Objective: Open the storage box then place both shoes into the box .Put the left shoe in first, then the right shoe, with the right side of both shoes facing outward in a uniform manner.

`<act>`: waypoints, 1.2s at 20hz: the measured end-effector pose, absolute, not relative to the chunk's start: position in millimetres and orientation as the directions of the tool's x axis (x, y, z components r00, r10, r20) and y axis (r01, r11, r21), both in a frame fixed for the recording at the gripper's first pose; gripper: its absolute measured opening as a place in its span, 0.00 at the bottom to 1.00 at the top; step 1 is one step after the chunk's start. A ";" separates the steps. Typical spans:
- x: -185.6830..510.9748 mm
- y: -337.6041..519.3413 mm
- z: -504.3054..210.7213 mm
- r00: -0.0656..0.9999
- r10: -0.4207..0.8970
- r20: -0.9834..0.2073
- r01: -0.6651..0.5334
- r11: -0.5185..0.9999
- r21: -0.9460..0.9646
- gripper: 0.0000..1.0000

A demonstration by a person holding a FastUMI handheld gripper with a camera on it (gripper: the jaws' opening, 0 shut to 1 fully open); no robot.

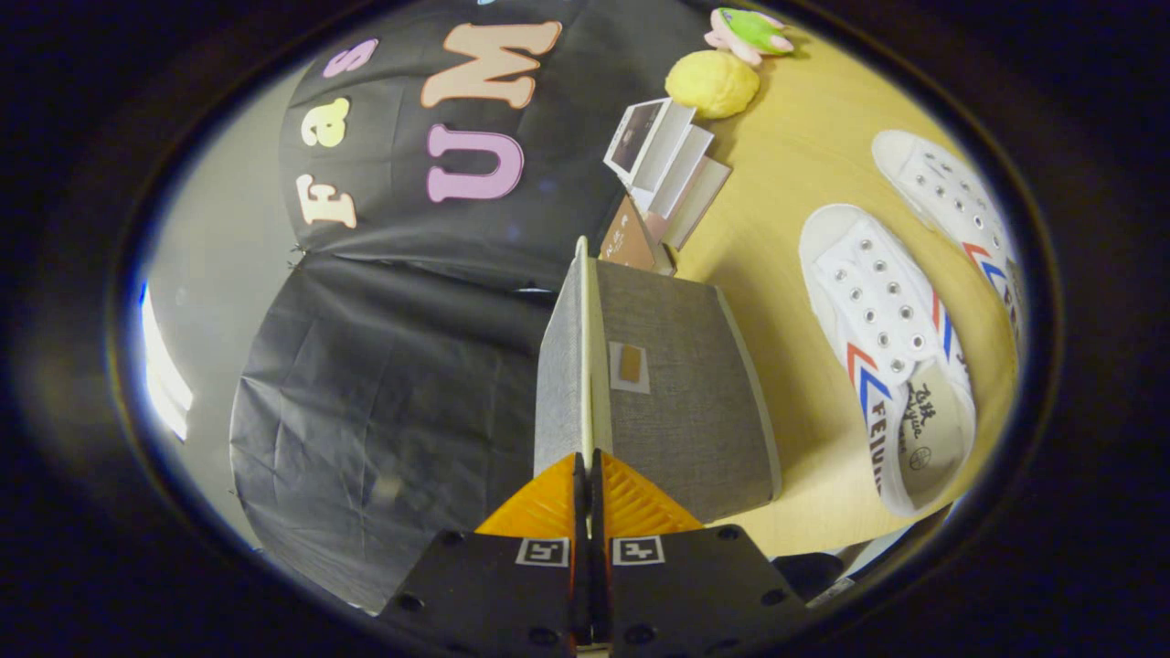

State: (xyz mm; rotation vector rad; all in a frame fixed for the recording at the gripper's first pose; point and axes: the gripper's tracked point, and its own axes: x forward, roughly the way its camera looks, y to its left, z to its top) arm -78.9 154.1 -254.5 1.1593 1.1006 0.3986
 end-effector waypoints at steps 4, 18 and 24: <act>-65.3 161.7 -213.6 0.481 0.769 -0.420 0.205 0.367 0.907 0.04; -41.0 253.7 -117.1 0.438 0.836 -0.331 -0.055 0.392 0.918 0.05; -35.7 297.8 -100.0 0.424 0.854 -0.302 -0.118 0.383 0.916 0.05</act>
